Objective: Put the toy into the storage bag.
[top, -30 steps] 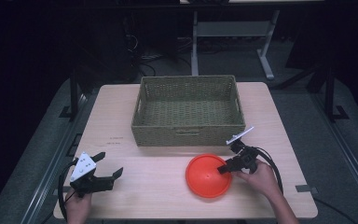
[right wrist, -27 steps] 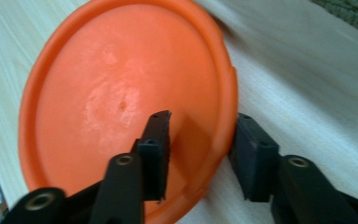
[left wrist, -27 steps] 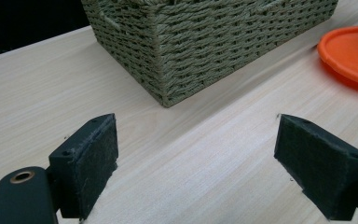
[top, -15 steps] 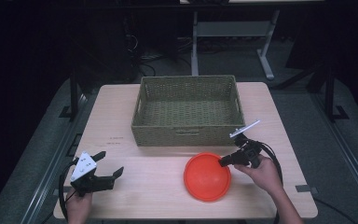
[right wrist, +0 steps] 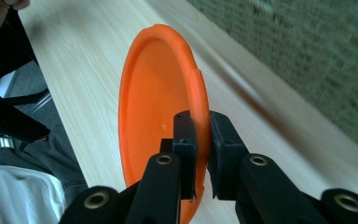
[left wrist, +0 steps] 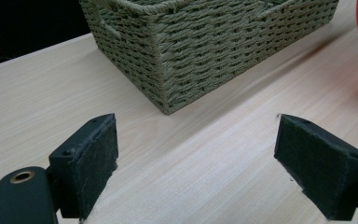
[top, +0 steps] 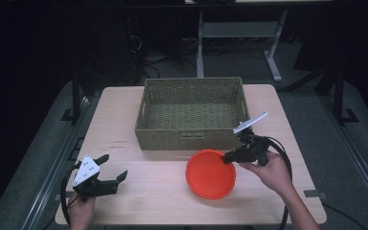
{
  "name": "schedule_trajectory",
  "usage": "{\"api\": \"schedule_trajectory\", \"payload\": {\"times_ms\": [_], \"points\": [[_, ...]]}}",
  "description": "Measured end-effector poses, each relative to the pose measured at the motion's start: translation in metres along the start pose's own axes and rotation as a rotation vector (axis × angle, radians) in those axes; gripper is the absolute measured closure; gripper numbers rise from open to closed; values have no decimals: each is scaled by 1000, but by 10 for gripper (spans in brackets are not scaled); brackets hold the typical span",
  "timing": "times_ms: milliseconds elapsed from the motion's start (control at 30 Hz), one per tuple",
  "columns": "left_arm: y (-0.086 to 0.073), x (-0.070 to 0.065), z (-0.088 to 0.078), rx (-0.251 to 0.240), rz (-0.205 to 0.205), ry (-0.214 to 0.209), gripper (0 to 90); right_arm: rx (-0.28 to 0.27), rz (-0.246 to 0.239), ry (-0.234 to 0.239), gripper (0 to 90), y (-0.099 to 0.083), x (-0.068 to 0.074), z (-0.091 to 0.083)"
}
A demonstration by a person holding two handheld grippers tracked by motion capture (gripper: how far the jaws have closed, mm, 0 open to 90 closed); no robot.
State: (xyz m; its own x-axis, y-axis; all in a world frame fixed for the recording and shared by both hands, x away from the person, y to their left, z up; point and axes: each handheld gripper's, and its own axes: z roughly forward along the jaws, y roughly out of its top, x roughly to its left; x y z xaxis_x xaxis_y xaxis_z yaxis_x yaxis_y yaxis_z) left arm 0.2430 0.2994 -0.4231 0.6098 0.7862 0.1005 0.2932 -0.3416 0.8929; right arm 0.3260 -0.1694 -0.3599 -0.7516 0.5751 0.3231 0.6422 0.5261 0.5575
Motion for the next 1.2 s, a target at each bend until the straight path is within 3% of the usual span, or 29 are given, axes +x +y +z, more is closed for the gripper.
{"api": "schedule_trajectory", "payload": {"times_ms": [267, 567, 633, 1200], "points": [[1, 0, 0, -2, 3, -1, 128, -36, -47, -36, 822, 23, 11, -30], [0, 1, 1, -3, -6, -3, 128, -59, -58, -67, 822, 51, 11, -55], [1, 1, 0, 0, 9, 3, 129, -69, -61, -66, 822, 59, 10, -60], [1, 2, 1, -11, 1, 6, 129, -96, -51, -106, 822, 112, -4, -76]]}}
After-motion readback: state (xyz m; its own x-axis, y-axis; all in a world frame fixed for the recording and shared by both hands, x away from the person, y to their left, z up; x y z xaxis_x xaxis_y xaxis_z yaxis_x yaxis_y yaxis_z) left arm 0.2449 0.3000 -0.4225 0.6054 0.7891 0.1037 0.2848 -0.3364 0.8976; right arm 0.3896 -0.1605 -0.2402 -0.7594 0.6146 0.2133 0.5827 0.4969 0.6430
